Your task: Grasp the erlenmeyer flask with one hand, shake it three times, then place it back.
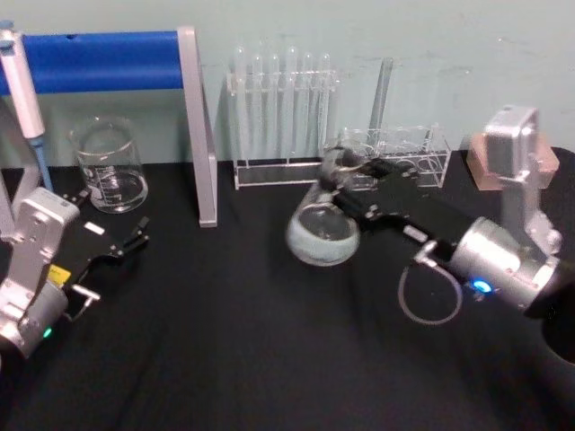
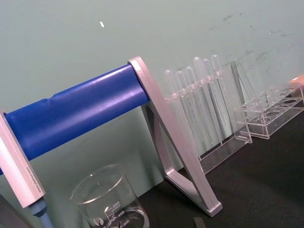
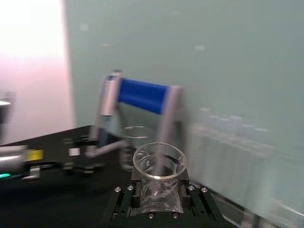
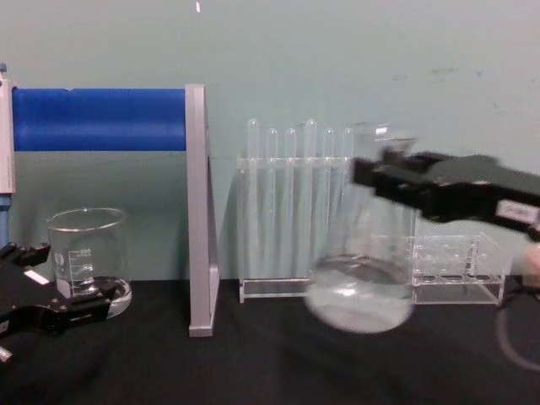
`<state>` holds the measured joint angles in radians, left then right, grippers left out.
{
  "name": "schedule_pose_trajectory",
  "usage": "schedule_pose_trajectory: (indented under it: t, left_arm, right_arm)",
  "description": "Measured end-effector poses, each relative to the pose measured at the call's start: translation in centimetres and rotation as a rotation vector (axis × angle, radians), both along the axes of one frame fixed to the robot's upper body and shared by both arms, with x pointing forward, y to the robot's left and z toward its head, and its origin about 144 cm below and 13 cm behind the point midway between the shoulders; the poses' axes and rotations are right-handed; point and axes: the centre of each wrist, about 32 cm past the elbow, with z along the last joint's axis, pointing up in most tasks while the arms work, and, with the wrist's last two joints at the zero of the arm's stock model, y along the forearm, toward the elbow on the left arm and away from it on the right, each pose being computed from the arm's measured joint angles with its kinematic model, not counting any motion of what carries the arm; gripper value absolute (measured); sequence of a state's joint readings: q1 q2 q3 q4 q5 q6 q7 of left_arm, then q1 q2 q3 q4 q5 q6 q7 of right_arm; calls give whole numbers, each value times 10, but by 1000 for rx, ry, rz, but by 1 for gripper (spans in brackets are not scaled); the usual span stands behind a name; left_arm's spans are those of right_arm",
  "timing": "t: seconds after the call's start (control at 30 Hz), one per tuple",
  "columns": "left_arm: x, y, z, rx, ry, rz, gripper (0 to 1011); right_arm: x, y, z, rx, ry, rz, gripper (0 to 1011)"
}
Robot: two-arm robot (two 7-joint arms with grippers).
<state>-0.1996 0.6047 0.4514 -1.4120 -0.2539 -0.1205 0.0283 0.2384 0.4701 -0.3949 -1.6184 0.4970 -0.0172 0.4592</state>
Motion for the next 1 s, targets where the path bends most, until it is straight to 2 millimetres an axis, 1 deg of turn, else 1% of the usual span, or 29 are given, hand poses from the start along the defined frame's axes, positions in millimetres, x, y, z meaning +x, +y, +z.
schedule_pose_trajectory:
  t: [0.2, 0.3, 0.53, 0.63, 0.8, 0.93, 1.0]
  left_arm:
    - [0, 0, 0, 0, 0, 0, 1001]
    - [0, 0, 0, 0, 0, 0, 1001]
    - [0, 0, 0, 0, 0, 0, 1001]
    - [0, 0, 0, 0, 0, 0, 1001]
    - [0, 0, 0, 0, 0, 0, 1001]
    - [0, 0, 0, 0, 0, 0, 1001]
    - [0, 0, 0, 0, 0, 0, 1001]
  right_arm:
    - [-8, -23, 1, 8, -11, -167, 448]
    - [-15, -38, 1, 10, -11, -284, 448]
    - [-29, -57, 1, 11, -8, -446, 448]
    - [-33, -60, 1, 13, -4, -475, 448]
    - [-36, -59, 1, 12, -2, -477, 448]
    - [-34, -53, 2, 11, -2, -443, 448]
    - [-29, -44, 2, 8, -1, -388, 448]
